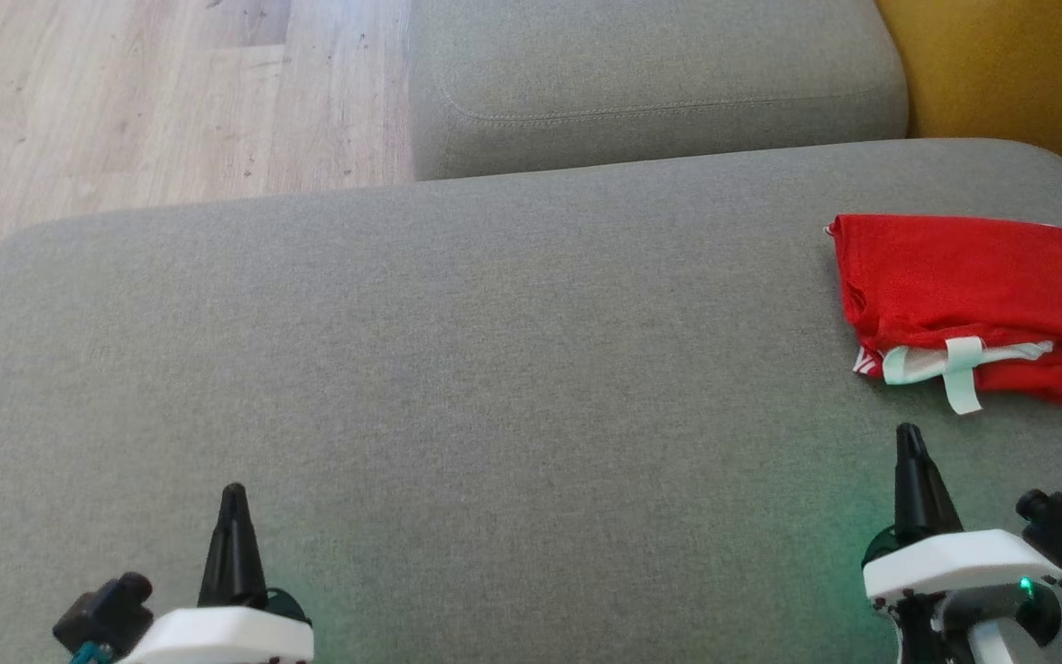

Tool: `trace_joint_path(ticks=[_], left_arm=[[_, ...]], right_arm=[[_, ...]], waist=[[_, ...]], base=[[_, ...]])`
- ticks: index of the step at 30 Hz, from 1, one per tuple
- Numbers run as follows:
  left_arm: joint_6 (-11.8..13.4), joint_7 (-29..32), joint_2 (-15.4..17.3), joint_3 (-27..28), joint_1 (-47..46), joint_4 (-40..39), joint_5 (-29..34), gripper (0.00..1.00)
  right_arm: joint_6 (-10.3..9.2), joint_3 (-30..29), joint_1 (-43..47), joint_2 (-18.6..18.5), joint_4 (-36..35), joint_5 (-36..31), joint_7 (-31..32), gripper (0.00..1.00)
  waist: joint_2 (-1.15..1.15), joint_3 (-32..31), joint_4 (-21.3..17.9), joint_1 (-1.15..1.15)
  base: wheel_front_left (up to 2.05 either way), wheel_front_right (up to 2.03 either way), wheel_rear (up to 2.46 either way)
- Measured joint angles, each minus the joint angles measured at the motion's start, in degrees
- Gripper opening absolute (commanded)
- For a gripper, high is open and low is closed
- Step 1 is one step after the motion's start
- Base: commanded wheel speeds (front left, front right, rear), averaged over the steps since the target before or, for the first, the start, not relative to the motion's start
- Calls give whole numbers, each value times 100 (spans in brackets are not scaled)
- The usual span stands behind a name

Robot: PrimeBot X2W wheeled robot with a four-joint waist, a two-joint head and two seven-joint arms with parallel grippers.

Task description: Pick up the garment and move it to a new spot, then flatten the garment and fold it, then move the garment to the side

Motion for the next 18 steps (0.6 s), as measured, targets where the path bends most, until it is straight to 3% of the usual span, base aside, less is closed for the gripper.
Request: trace_joint_path(ticks=[18], left_arm=[[-1,290,0,163,-90,-81,-966,0]], right_arm=[[0,-119,-3,0,-108,1029,252,0]], waist=[[0,29,9,0]], base=[[0,0,0]])
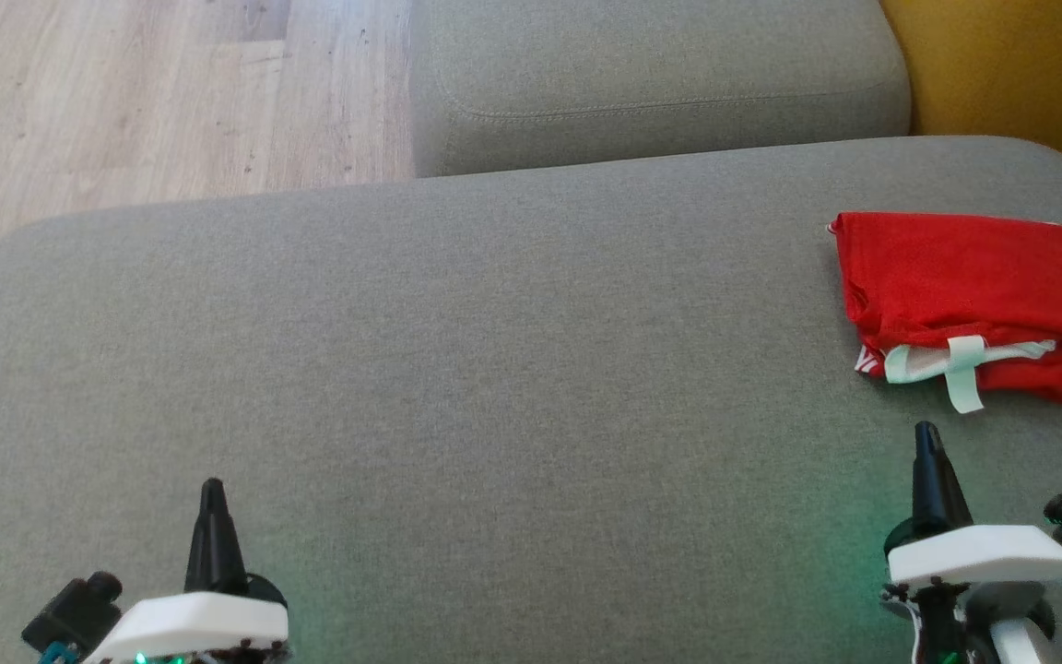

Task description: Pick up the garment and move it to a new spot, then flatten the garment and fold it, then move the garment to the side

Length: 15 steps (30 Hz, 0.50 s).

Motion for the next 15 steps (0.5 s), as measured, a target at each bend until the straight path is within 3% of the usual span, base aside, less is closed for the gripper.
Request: trace_joint_path(ticks=[15], left_arm=[[-4,265,0,111,-94,-70,-905,0]], right_arm=[[-1,-127,-3,0,-115,968,277,0]], waist=[[0,28,8,0]], base=[[0,0,0]])
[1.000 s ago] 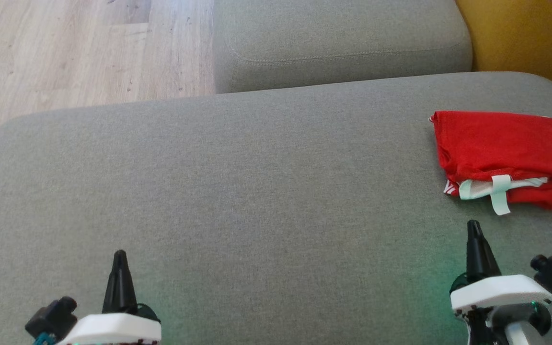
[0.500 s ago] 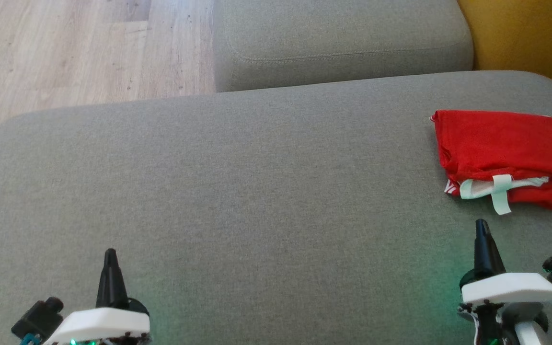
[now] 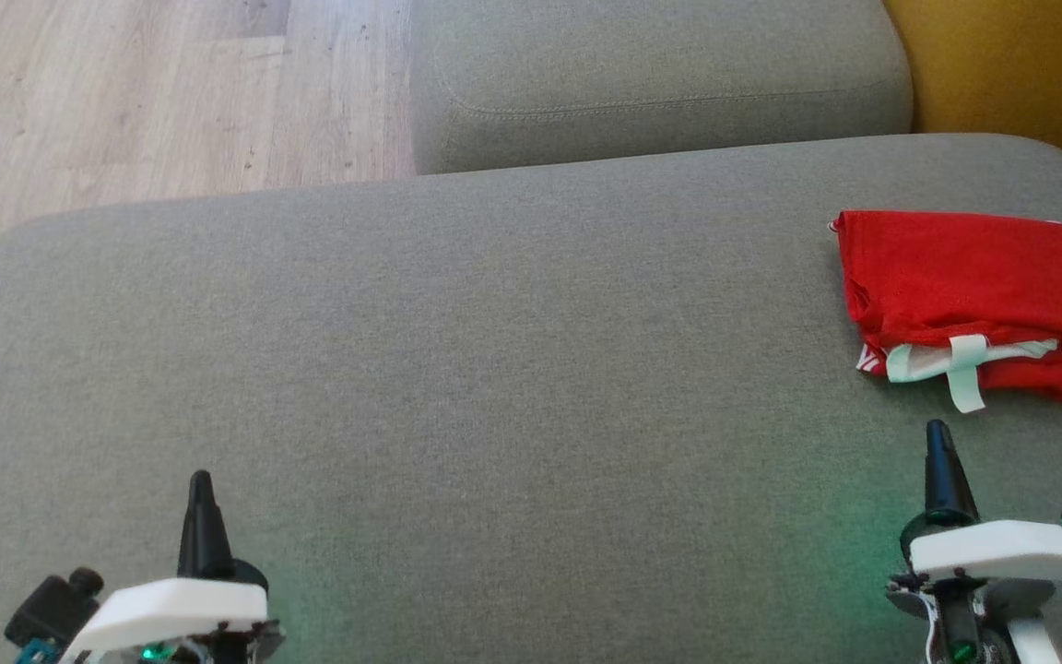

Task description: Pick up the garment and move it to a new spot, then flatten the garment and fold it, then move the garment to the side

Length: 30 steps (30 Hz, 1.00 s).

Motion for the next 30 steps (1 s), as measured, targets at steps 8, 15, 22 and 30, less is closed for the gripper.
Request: trace_joint_path(ticks=[8,15,22,30], left_arm=[[-1,110,0,81,-19,-30,-453,0],[-1,249,0,114,-23,-45,-853,0],[-2,357,0,178,-46,-75,-1250,0],[-2,500,0,270,-99,-108,-1704,0]], right_arm=[[0,-70,-9,1,-55,492,125,0],[0,-135,-24,1,-107,922,235,0],[0,-171,-27,1,-155,1337,355,0],[0,-236,-55,1,-214,1818,481,0]], waist=[[0,13,4,0],[0,25,8,0],[0,38,11,0],[0,51,15,0]], base=[[0,0,0],[0,0,0],[0,0,0],[0,0,0]])
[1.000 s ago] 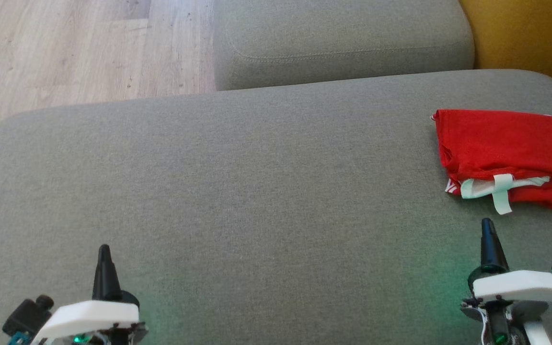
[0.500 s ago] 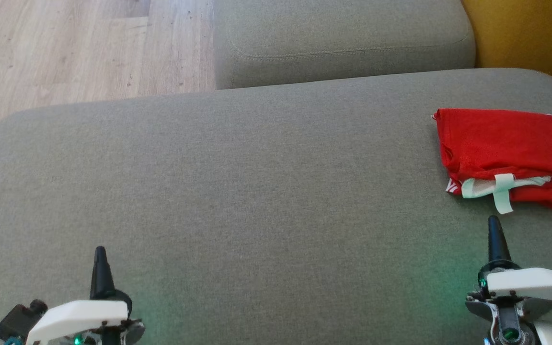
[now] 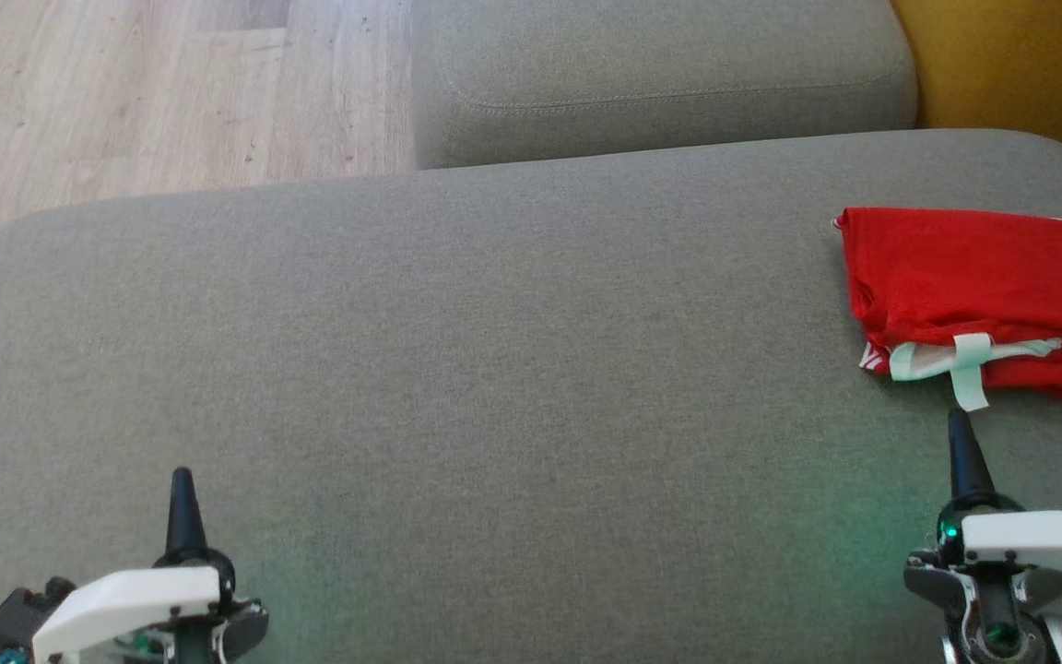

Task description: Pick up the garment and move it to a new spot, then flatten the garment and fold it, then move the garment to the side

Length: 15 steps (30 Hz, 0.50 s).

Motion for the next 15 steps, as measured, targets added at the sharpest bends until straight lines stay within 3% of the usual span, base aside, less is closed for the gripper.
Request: trace_joint_path(ticks=[15], left_arm=[[-43,232,0,94,-44,-64,-792,0]], right_arm=[[0,-110,-59,0,-97,860,203,0]], waist=[[0,24,7,0]], base=[[0,0,0]])
